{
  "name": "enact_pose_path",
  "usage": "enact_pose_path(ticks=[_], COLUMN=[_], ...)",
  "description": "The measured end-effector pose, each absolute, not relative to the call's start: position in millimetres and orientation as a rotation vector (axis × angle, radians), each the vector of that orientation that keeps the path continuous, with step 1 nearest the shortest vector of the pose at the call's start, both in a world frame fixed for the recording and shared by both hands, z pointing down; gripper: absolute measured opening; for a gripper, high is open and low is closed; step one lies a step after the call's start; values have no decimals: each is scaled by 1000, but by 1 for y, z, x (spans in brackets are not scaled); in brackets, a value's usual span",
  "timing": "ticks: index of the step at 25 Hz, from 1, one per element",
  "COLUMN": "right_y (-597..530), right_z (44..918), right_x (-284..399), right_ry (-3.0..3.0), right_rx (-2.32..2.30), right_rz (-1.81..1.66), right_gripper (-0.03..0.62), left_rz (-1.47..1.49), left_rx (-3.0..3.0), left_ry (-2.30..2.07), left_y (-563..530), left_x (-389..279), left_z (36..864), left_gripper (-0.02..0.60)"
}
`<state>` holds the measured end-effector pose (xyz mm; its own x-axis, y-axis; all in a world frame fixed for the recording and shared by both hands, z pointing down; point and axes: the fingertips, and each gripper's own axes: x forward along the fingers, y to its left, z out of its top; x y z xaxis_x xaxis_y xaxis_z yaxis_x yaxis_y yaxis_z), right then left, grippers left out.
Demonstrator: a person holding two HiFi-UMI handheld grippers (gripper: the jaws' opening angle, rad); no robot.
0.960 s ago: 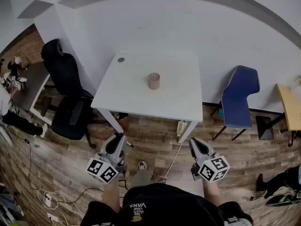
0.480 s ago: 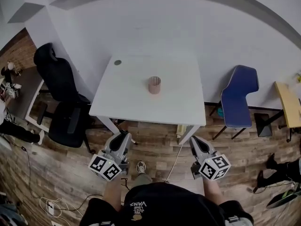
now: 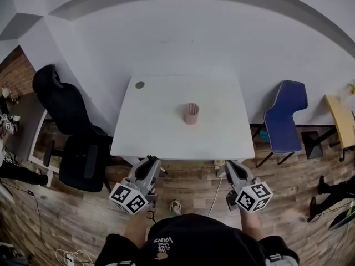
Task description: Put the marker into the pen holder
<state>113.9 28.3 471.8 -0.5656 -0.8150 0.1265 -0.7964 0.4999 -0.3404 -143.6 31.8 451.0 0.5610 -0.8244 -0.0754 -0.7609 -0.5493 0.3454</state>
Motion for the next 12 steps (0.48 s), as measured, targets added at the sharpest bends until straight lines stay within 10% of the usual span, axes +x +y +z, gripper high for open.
enact_pose_path(ticks=[12], right_y=[-10], right_z=[476], right_x=[59], right_ry=[2576], right_rx=[-1597], right_rz=[-581], right_gripper=[2], left_rz=[-300], left_rx=[2573], left_ry=[-1162], left_y=[-34], left_x=[-201], left_z=[464], left_gripper=[104])
